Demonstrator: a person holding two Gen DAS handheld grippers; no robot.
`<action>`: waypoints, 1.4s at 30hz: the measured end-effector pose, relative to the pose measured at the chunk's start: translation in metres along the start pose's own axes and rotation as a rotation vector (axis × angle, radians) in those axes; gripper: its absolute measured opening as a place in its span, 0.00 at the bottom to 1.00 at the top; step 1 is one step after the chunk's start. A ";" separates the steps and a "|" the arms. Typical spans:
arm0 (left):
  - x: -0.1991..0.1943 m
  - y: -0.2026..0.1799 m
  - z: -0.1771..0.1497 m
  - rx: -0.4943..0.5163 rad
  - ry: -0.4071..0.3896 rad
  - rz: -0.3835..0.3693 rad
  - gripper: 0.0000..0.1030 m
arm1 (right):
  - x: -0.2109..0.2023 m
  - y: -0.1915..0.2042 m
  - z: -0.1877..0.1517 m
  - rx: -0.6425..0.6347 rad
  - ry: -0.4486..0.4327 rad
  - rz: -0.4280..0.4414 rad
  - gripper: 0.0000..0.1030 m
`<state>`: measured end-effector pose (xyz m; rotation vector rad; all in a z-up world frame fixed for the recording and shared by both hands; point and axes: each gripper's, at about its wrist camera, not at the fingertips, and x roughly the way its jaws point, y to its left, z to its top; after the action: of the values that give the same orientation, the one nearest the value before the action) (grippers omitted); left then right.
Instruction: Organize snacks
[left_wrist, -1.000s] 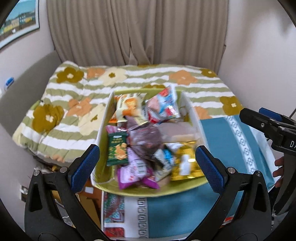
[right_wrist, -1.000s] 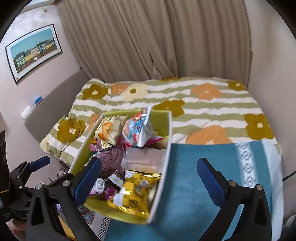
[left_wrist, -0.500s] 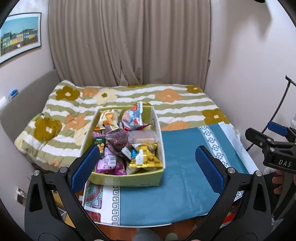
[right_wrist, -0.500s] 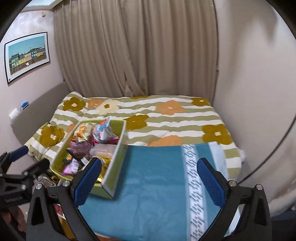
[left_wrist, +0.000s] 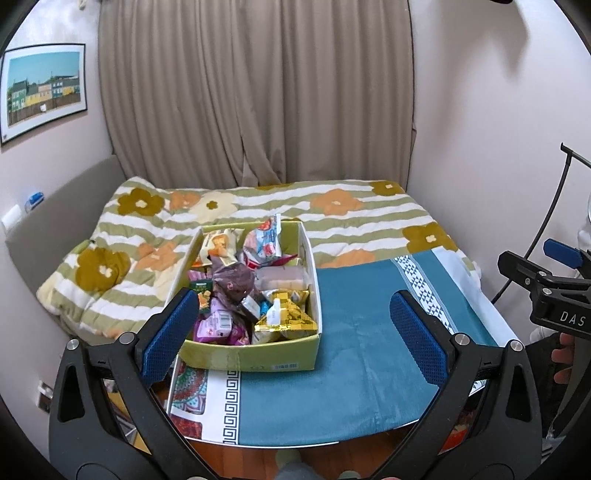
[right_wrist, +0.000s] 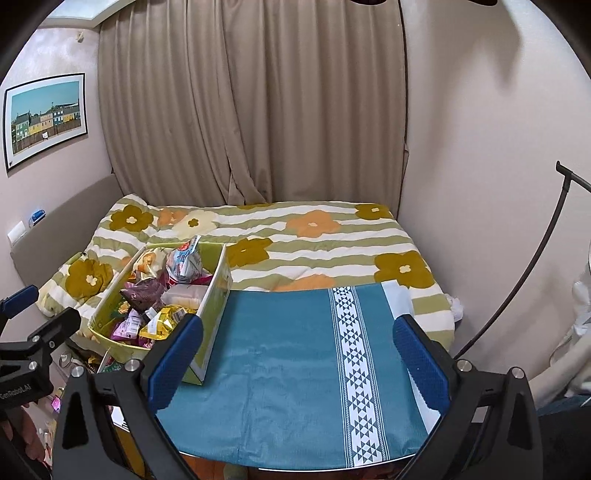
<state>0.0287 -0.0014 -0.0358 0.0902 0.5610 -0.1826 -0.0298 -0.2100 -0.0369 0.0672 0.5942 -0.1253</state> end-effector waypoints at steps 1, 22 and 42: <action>0.000 0.000 0.000 -0.001 -0.001 -0.002 0.99 | 0.000 -0.001 0.000 0.001 -0.001 0.001 0.99; 0.003 0.001 0.004 0.001 -0.007 -0.006 0.99 | -0.002 -0.002 0.001 0.008 -0.002 -0.005 0.99; 0.005 -0.001 0.008 0.002 -0.011 -0.004 0.99 | 0.000 -0.002 0.003 0.014 -0.003 -0.011 0.99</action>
<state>0.0372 -0.0044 -0.0320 0.0903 0.5503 -0.1880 -0.0285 -0.2120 -0.0342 0.0776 0.5911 -0.1400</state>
